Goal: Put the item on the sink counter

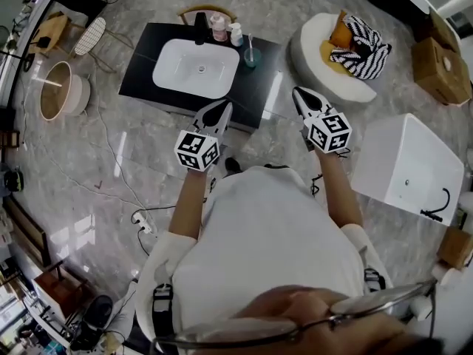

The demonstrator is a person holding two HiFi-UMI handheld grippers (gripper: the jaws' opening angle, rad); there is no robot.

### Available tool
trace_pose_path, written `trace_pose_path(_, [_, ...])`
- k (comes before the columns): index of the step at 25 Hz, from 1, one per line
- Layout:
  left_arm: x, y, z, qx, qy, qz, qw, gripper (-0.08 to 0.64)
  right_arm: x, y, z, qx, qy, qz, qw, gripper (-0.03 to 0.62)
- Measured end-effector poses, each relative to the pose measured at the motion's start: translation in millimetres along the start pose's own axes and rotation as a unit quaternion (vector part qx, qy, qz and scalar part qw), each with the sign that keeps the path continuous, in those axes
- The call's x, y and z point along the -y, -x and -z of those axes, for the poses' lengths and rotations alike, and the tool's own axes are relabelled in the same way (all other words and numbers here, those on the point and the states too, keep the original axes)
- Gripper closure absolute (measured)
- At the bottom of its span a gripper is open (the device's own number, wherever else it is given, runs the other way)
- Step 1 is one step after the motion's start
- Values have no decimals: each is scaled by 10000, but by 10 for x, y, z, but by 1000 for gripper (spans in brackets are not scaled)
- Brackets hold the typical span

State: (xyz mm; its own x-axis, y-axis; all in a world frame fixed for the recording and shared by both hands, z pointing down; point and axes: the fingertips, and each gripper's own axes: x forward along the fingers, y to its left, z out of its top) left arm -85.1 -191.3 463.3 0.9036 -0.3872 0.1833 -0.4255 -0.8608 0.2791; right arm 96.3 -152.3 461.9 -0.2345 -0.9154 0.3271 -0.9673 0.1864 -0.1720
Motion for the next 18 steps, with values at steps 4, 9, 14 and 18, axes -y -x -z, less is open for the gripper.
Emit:
trace_pose_path(4, [49,9,-86,56,-116,-76,9999,555,-5,159,-81,204,123,-57,9997,586])
trace_pose_path(9, [78,13,-146,137,-115,-207,9996,555,57,294,-141,384,237,-81,9989,586])
trace_pose_path(14, [126,6,-136,151,-150,-230,9995,555,97,335,-152,418,194,-106,9989,586])
trace_pose_path(18, [134,11,-157,210,-94,-231,9995,555,89,348,-175,421,167,-124,9989,586])
